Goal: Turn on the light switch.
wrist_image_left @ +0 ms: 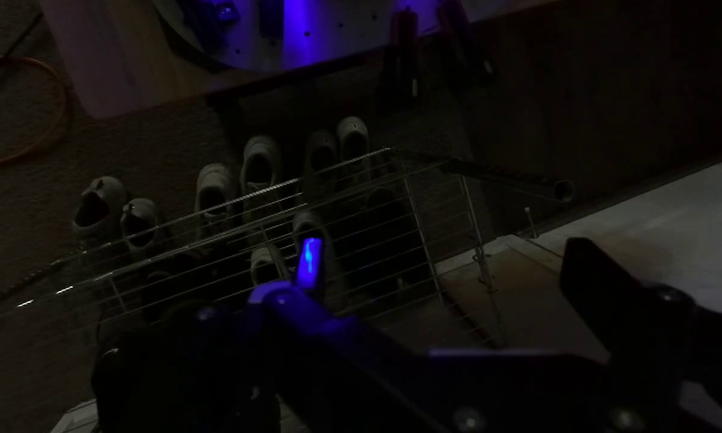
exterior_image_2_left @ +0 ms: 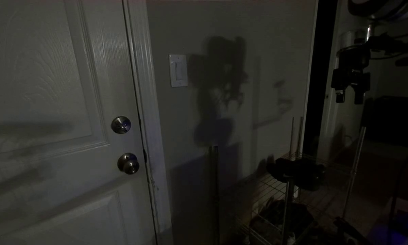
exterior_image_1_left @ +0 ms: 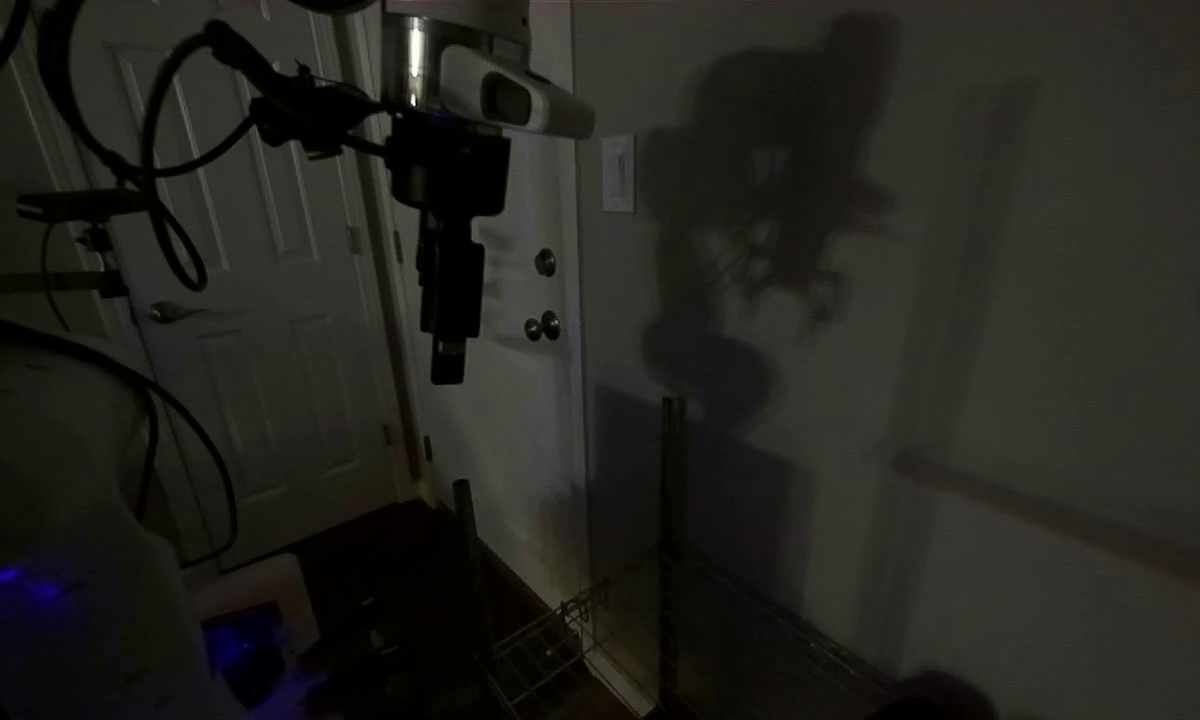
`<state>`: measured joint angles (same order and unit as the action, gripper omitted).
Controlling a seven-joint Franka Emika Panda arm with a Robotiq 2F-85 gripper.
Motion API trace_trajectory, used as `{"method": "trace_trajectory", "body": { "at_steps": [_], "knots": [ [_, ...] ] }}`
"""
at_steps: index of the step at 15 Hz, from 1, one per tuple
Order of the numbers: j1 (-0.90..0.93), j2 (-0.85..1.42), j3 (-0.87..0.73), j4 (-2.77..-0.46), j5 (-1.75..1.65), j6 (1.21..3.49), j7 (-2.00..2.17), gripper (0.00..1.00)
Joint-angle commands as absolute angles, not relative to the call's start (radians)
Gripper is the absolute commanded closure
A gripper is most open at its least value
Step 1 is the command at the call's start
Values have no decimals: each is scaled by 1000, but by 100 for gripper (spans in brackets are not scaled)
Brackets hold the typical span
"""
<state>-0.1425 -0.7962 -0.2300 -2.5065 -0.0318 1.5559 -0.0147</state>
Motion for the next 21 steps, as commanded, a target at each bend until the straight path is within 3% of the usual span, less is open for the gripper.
{"method": "trace_trajectory", "body": {
  "at_steps": [1, 2, 3, 4, 9, 15, 21],
  "knots": [
    [-161, -792, -217, -2505, -23, 1555, -26, 0],
    [-161, -792, -217, -2505, -23, 1555, -26, 0],
    [-159, -787, -221, -2502, -20, 1556, -31, 25],
    [-160, -775, -226, -2495, -17, 1560, -30, 26],
    [-159, -737, -238, -2474, -7, 1645, -31, 59],
    [-112, -706, -233, -2471, 119, 1942, -35, 97],
    [-44, -635, -211, -2461, 214, 2268, -57, 99]
  ]
}}
